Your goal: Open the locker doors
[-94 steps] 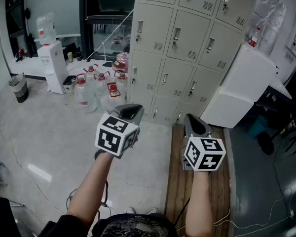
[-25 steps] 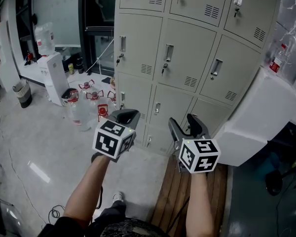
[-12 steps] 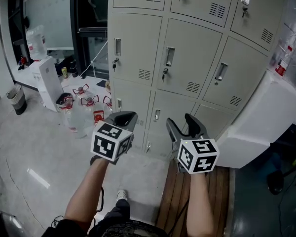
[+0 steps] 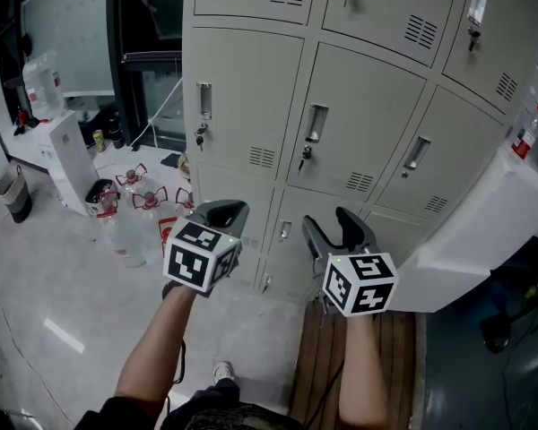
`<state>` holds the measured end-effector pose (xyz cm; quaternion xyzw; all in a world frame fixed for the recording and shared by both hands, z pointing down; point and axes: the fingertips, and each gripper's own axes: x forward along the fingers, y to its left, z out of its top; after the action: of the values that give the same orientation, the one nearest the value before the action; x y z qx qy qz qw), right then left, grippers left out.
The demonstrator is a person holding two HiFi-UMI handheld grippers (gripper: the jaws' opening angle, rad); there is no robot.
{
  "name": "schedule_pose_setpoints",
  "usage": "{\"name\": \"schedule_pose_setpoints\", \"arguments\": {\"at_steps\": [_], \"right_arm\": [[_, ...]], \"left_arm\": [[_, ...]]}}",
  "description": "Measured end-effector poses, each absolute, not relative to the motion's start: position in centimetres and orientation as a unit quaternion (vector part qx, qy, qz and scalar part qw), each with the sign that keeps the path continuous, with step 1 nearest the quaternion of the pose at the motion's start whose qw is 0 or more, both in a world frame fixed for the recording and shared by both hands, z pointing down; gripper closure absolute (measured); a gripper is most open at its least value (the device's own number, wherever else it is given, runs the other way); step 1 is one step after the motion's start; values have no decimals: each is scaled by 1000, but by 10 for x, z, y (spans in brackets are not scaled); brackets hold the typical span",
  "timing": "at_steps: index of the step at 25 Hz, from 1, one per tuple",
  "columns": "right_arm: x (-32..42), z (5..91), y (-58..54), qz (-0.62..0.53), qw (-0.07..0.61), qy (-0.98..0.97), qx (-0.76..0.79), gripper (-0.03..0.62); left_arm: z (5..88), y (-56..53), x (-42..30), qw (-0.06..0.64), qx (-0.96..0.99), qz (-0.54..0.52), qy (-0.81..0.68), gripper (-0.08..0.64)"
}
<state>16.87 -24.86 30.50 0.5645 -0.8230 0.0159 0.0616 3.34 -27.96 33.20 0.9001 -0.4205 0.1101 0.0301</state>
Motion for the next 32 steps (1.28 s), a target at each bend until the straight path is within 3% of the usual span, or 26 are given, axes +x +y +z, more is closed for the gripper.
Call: {"name": "schedule_pose_setpoints", "arguments": {"at_steps": [32], "right_arm": [[139,297,-375,16,66,-792,606,327]], "left_arm": [[344,-417,10,38,923,99,-370,561]]}}
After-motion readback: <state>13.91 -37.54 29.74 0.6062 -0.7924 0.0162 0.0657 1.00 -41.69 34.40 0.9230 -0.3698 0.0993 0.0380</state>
